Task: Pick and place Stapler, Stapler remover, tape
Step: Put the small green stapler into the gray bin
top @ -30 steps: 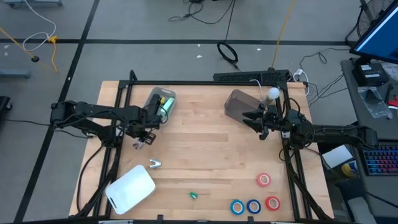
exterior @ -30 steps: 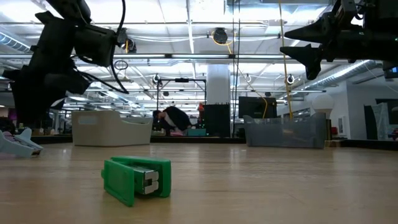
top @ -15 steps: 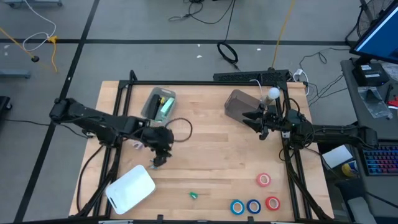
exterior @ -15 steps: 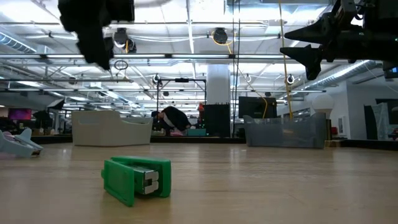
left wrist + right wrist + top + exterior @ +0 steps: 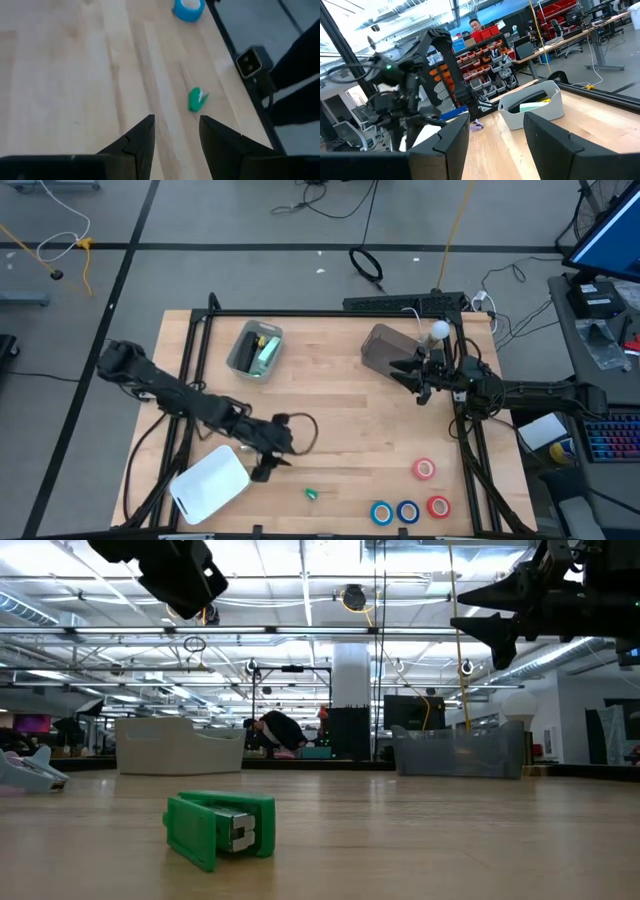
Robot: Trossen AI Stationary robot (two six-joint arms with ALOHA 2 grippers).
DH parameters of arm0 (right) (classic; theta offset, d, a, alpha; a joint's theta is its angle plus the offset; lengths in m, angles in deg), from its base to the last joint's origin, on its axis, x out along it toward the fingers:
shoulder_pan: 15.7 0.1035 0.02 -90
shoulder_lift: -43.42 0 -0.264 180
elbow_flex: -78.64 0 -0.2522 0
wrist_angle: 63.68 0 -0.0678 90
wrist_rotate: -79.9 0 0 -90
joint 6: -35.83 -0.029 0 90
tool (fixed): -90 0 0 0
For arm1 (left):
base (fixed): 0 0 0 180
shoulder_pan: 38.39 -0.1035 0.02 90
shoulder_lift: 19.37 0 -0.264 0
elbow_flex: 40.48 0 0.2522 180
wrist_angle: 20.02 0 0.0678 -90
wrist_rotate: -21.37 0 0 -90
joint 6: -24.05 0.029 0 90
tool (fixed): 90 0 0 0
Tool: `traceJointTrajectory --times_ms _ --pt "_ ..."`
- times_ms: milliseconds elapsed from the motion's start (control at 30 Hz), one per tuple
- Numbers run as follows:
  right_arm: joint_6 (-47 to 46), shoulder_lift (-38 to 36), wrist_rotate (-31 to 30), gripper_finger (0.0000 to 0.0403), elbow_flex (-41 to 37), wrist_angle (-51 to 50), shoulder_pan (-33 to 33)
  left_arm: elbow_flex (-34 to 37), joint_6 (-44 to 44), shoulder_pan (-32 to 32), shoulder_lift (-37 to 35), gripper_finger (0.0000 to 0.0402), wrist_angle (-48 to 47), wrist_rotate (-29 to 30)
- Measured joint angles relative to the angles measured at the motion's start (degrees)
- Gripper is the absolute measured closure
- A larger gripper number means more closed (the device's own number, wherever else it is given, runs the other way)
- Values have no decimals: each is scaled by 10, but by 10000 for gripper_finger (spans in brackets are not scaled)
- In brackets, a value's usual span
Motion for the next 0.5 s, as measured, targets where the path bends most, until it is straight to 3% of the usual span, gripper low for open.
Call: traceJointTrajectory --times_ms 367,500 --pt "-1 1 0 222 0 -17 0 -174 89 19 175 248 -138 -14" --pt "-1 1 0 222 0 -19 0 -222 114 25 226 247 -138 -32"
